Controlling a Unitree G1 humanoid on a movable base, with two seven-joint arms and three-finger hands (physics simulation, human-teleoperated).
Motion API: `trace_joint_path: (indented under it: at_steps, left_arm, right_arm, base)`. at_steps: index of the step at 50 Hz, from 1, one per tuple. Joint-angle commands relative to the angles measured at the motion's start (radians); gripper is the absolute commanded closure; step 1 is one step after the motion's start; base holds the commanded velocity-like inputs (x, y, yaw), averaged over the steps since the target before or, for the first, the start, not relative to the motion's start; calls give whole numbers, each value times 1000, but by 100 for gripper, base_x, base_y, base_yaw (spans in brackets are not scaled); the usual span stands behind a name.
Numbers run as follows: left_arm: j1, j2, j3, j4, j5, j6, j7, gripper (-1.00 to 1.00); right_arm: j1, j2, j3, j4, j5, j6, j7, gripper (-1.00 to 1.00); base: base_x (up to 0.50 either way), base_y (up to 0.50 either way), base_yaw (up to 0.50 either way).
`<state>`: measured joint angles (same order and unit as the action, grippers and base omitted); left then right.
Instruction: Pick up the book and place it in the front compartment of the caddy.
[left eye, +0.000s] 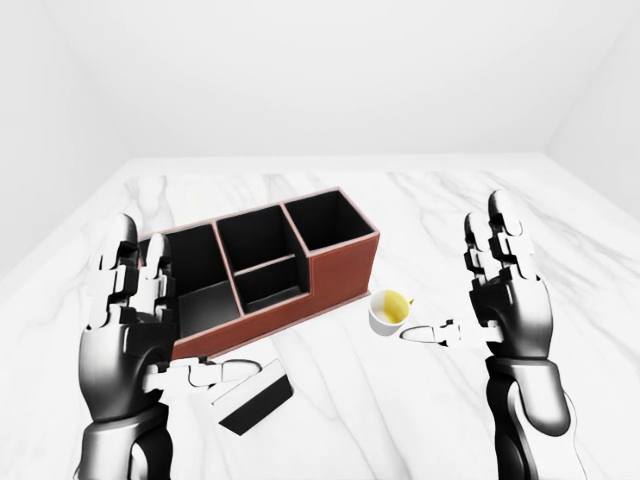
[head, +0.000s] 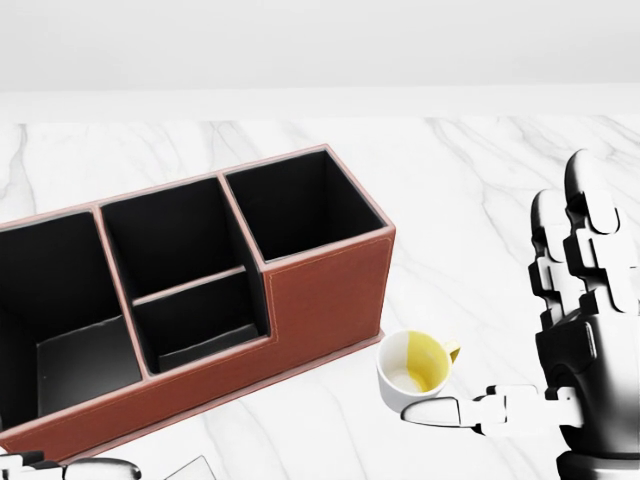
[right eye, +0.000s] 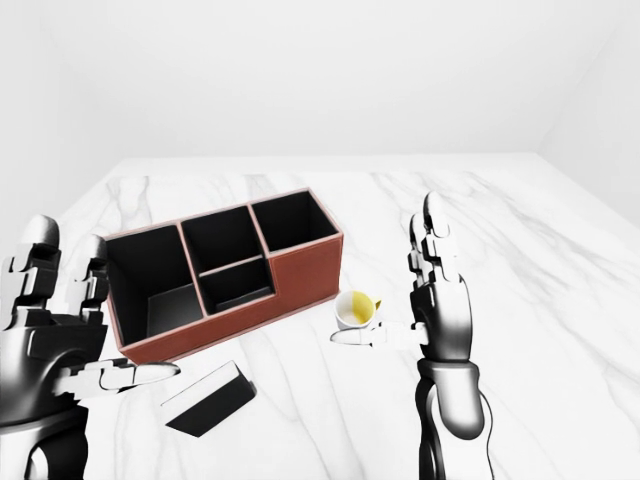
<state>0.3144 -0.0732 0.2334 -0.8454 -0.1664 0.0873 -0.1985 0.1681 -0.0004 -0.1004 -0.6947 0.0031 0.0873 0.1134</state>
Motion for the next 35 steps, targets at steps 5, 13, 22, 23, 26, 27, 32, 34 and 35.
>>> trace_joint_path:
  at_steps: [5, 13, 22, 23, 26, 27, 32, 34, 35]
  left_arm:
    - [5, -4, 10, -4, -4, 0, -5, -100]
    - [8, -7, 18, -7, -10, 0, -10, -100]
    - [12, -11, 25, -5, -9, 0, -15, -100]
    - [12, -11, 25, -4, -8, 0, -15, -100]
    - [11, -11, 24, -8, -7, 0, -14, -100]
    - [11, -11, 23, -7, -6, 0, -14, -100]
    - [8, -11, 26, -9, -9, 0, -14, -100]
    - [9, -11, 26, -8, -9, 0, -15, -100]
    - [9, -11, 27, -7, -9, 0, -15, -100]
  right_arm:
    - [3, 2, -1, -1, 10, 0, -6, -99]
    - [9, 3, 2, -1, 15, 0, -5, -99]
    - [9, 1, 9, 15, 4, 0, -11, -99]
    - [8, 1, 8, 16, 4, 0, -12, -99]
    - [13, 2, 7, 16, 8, 0, -9, -99]
    - [15, 1, 9, 18, 5, 0, -8, -99]
    - [14, 0, 9, 14, 3, 0, -6, -99]
    - [16, 0, 10, 13, 1, 0, -3, -99]
    - [19, -1, 14, 11, -3, 0, -2, -100]
  base:
    - [0, 0, 0]
    - [0, -2, 0]
    - [0, -16, 0]
    - [0, 0, 0]
    - [0, 0, 0]
    - [0, 0, 0]
    - [0, 0, 0]
    - [45, 0, 0]
    - [50, 0, 0]
